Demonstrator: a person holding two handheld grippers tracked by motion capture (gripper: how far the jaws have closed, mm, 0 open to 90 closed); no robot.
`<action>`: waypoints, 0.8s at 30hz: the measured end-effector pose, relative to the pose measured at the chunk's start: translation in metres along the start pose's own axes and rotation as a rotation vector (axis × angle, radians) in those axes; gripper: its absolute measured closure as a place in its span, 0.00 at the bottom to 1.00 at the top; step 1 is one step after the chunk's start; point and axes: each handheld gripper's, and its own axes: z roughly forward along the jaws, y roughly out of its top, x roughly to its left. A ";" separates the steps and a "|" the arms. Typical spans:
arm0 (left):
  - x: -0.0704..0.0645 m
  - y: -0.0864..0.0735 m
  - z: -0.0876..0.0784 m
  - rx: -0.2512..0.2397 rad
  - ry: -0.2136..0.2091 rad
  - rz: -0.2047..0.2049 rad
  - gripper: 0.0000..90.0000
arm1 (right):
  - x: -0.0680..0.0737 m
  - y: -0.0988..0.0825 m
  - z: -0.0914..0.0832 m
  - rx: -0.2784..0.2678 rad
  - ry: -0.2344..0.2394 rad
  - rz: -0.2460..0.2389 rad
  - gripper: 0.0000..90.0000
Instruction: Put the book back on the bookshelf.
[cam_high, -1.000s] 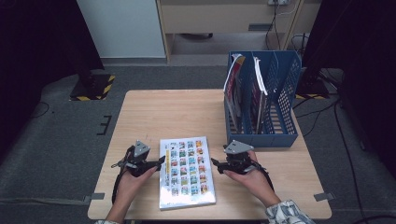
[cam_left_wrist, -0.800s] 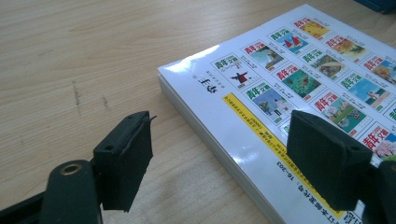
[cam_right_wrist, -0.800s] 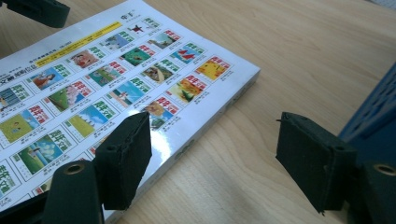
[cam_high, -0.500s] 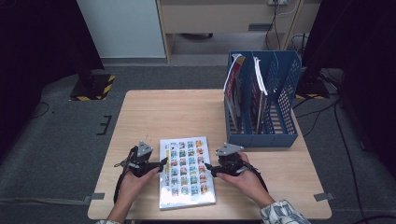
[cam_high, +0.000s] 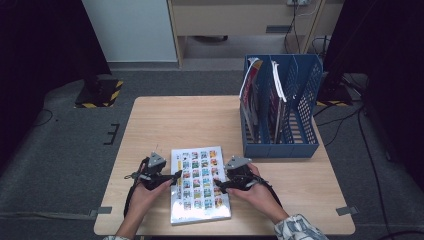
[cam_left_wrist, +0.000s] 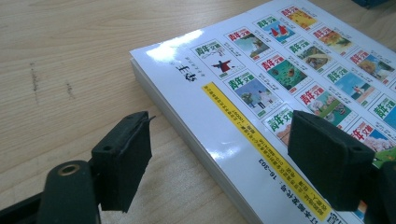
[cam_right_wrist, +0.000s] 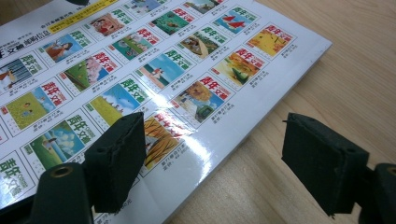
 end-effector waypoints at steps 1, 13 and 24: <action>0.000 0.000 0.000 0.000 -0.001 0.001 0.23 | -0.001 0.000 0.000 -0.004 -0.001 0.006 0.23; -0.003 -0.003 0.008 0.040 -0.014 0.003 0.19 | -0.007 -0.003 0.005 -0.009 0.025 0.079 0.18; 0.002 -0.005 0.012 0.041 -0.055 -0.076 0.15 | -0.006 -0.004 0.008 -0.006 0.069 0.117 0.19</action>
